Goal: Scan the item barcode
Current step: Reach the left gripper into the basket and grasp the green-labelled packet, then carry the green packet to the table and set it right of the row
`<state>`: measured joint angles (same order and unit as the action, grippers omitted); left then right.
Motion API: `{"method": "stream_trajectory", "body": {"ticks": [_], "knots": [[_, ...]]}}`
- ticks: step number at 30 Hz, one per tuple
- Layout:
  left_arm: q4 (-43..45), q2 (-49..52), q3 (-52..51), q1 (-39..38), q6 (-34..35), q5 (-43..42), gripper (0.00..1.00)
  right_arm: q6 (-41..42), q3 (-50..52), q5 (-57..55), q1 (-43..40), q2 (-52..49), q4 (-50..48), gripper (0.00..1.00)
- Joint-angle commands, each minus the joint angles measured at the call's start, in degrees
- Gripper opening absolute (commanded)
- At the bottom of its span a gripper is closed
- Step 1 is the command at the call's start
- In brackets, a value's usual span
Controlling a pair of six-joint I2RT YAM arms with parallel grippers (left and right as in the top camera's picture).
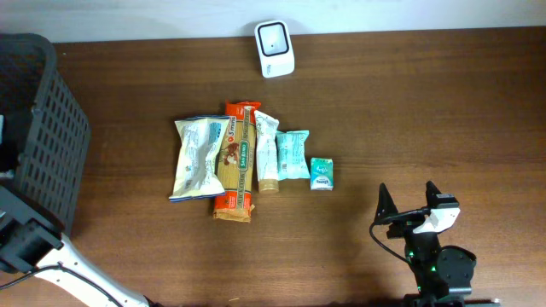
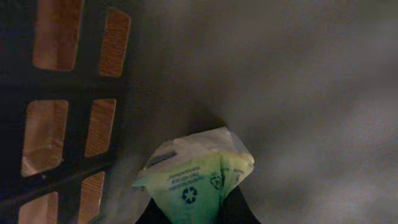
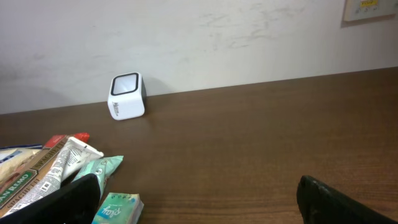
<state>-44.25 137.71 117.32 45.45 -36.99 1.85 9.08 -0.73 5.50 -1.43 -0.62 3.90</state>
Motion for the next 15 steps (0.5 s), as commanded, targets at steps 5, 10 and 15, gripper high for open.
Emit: {"method": "stream_trajectory", "body": {"ticks": [5, 10, 15], "knots": [[0.09, -15.78, 2.23, -0.46, 12.5, -14.43, 0.0, 0.44, 0.42, 0.09, -0.42, 0.42, 0.15, 0.99], [-3.58, -31.39, 2.23, -2.49, 27.71, -26.36, 0.0, 0.44, 0.42, 0.09, -0.42, 0.42, 0.15, 0.99], [-18.93, -42.03, 2.23, -14.6, 28.81, -31.87, 0.0, 0.44, 0.42, 0.09, -0.42, 0.42, 0.15, 0.99]]}}
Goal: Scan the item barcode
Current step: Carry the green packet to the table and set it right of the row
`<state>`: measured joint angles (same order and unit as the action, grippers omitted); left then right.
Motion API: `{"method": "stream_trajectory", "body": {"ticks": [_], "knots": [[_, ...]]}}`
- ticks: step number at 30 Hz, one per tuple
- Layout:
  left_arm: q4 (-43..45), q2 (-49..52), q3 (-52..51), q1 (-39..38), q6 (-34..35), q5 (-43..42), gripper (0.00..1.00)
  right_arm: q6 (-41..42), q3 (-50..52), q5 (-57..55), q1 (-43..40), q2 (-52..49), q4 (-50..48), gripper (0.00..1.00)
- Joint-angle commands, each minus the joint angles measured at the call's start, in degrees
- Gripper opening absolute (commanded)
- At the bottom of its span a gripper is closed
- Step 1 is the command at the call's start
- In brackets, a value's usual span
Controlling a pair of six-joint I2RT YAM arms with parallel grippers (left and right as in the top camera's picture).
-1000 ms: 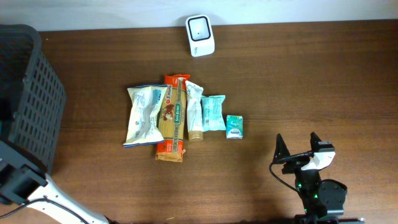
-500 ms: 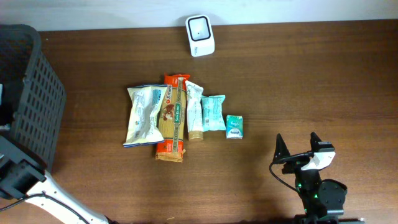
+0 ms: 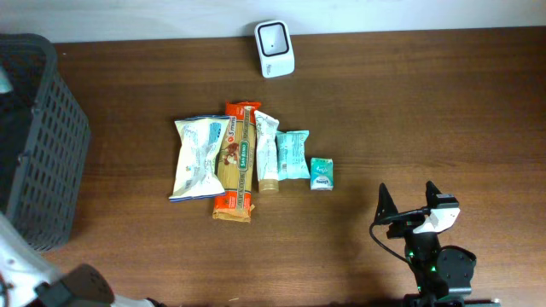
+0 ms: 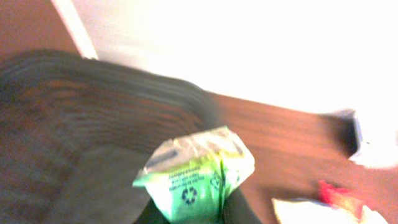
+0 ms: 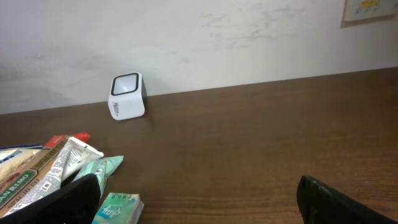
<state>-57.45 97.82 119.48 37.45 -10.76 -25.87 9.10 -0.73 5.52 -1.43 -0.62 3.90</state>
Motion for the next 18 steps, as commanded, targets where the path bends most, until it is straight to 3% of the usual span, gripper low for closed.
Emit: {"method": "stream_trajectory", "body": {"ticks": [1, 5, 8, 15, 18], "knots": [[-9.97, -2.36, 0.04, -10.78, 2.58, -4.15, 0.0, 0.42, 0.42, 0.07, -0.42, 0.42, 0.15, 0.99], [-17.4, -1.38, -3.85, -24.72, 2.58, -4.13, 0.0, 0.42, 0.42, 0.07, -0.42, 0.42, 0.15, 0.99], [-14.71, -1.07, -10.64, -34.75, 2.6, -2.78, 0.0, 0.42, 0.42, 0.07, -0.42, 0.42, 0.15, 0.99], [7.45, -1.03, -30.38, -54.25, 2.62, -2.58, 0.0, 0.42, 0.42, 0.07, -0.42, 0.42, 0.15, 0.99], [18.32, -1.01, -37.55, -60.02, 7.89, 0.68, 0.0, 0.42, 0.42, 0.07, -0.42, 0.42, 0.15, 0.99]]}}
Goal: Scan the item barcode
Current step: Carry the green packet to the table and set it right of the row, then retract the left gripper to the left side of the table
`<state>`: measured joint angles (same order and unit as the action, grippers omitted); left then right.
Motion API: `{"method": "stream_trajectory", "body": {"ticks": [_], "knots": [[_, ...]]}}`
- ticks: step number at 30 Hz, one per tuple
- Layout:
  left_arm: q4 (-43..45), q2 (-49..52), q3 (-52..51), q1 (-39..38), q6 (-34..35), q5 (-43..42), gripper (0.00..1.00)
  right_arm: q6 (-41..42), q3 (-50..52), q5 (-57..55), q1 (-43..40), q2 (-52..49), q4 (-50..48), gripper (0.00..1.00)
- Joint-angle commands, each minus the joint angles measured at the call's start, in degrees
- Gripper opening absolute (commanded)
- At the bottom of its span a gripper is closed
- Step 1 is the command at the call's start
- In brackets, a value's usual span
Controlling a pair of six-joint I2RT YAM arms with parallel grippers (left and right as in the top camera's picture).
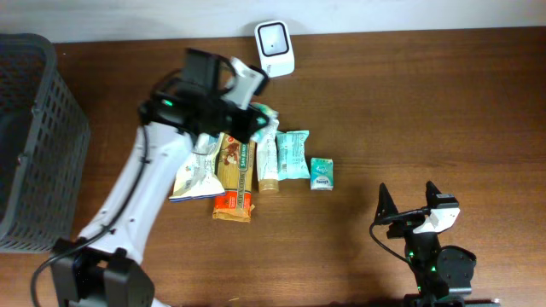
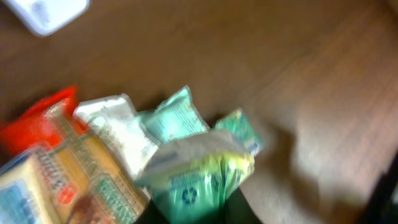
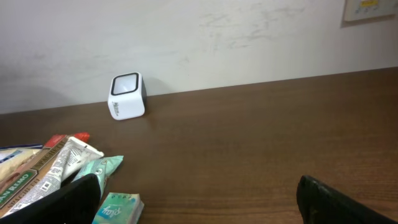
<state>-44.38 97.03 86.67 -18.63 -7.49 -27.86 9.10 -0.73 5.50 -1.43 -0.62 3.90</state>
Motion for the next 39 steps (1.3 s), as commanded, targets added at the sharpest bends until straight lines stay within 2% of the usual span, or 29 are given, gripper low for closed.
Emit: {"method": "stream_trajectory", "body": {"ticks": [1, 4, 7, 10, 13, 15, 19, 24, 27, 31, 37, 39], "knots": [[8.55, -0.17, -6.84, -5.81, 5.44, 3.72, 0.0, 0.42, 0.42, 0.09, -0.42, 0.42, 0.15, 0.99], [15.82, 0.26, -11.3, -10.38, 5.92, 3.98, 0.0, 0.42, 0.42, 0.09, -0.42, 0.42, 0.15, 0.99], [17.2, 2.54, -12.13, -14.23, 8.63, 10.38, 0.0, 0.42, 0.42, 0.09, -0.42, 0.42, 0.15, 0.99], [18.6, 6.23, -12.13, -16.76, 10.43, 11.19, 0.0, 0.42, 0.42, 0.09, -0.42, 0.42, 0.15, 0.99], [24.52, 10.84, -12.15, -17.44, 14.93, 11.17, 0.0, 0.42, 0.42, 0.09, -0.42, 0.42, 0.15, 0.99], [32.0, 14.01, -12.15, -17.49, 17.68, 11.17, 0.0, 0.42, 0.42, 0.09, -0.42, 0.42, 0.15, 0.99], [41.11, 18.1, -12.15, -17.75, 20.79, 11.19, 0.01, 0.42, 0.42, 0.09, -0.42, 0.42, 0.15, 0.99], [47.21, 21.46, -12.15, -17.75, 25.03, 11.23, 0.06, 0.42, 0.42, 0.09, -0.42, 0.42, 0.15, 0.99], [47.36, 22.03, -12.15, -17.75, 25.05, 13.09, 0.17, 0.42, 0.42, 0.09, -0.42, 0.42, 0.15, 0.99], [47.43, 22.03, -12.15, -17.75, 25.03, 13.14, 0.41, 0.42, 0.42, 0.09, -0.42, 0.42, 0.15, 0.99], [50.34, 21.73, -11.82, -16.72, 25.0, 13.09, 0.48, 0.42, 0.42, 0.09, -0.42, 0.42, 0.15, 0.99], [49.48, 20.22, -11.78, -15.37, 24.98, 13.09, 0.56, 0.42, 0.42, 0.09, -0.42, 0.42, 0.15, 0.99]]}}
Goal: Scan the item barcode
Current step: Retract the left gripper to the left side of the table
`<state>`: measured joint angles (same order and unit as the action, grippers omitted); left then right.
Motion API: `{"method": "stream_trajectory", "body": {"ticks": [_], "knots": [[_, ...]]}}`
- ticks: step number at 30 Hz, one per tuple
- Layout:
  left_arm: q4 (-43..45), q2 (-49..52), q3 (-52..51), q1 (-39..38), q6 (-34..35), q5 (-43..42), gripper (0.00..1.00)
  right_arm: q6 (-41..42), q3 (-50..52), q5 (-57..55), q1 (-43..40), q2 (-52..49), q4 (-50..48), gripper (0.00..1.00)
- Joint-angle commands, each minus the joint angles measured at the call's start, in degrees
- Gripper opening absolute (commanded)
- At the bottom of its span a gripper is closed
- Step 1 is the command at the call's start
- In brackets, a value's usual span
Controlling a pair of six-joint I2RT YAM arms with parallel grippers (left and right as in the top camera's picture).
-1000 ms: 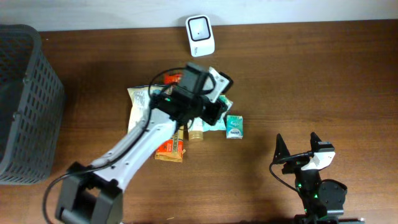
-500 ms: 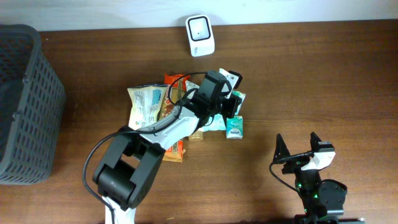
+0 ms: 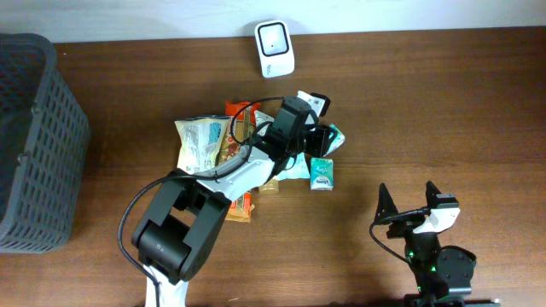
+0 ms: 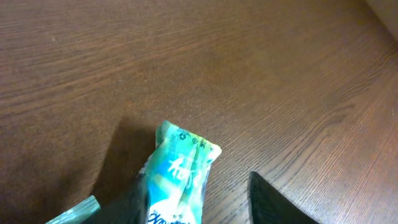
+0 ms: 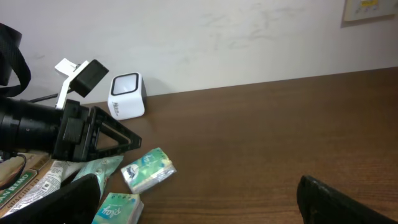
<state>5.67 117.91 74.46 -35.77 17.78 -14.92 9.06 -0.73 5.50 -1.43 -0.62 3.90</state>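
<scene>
A small green-and-teal packet (image 3: pixel 335 138) lies on the table just right of the item row, also in the right wrist view (image 5: pixel 148 169). My left gripper (image 3: pixel 319 136) stands open around it; in the left wrist view the packet (image 4: pixel 180 177) rests against the left finger (image 4: pixel 127 205), well apart from the right one. The white barcode scanner (image 3: pixel 275 37) stands at the table's far edge, behind the row. At the front right, my right gripper (image 3: pixel 406 207) is open and holds nothing.
A row of items lies mid-table: a chips bag (image 3: pixel 198 143), a pasta pack (image 3: pixel 235 183), a tube, a teal pouch and a small green tissue pack (image 3: pixel 321 173). A dark mesh basket (image 3: pixel 43 128) stands at the far left.
My left gripper has moved from above the row's far end to its right end, come down to the table, and opened. The green packet now lies on the wood. The right arm has not moved.
My left gripper was shut on the green packet inside the basket. Then it held the packet above the basket's rim, then over the row of items. Now the packet is on the table beside the row, with the gripper open around it.
</scene>
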Motion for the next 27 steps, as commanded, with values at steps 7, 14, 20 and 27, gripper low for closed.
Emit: {"method": "stream_trajectory", "body": {"ticks": [7, 14, 20, 27], "knots": [[-16.87, -18.86, 0.5, 14.6, -5.46, 0.17, 0.61, 0.46, 0.42, 0.09, -0.42, 0.42, 0.15, 0.99], [-35.71, -39.04, 0.61, 32.79, -18.69, 0.17, 0.7, 0.46, 0.42, 0.09, -0.42, 0.42, 0.15, 0.99], [-44.5, -43.3, 0.61, 45.03, -35.87, 0.22, 0.79, 0.46, 0.42, 0.09, -0.42, 0.42, 0.15, 0.99], [-45.33, -43.25, 0.59, 47.67, -41.68, 3.39, 0.99, 0.46, 0.42, 0.09, -0.42, 0.42, 0.15, 0.99]]}}
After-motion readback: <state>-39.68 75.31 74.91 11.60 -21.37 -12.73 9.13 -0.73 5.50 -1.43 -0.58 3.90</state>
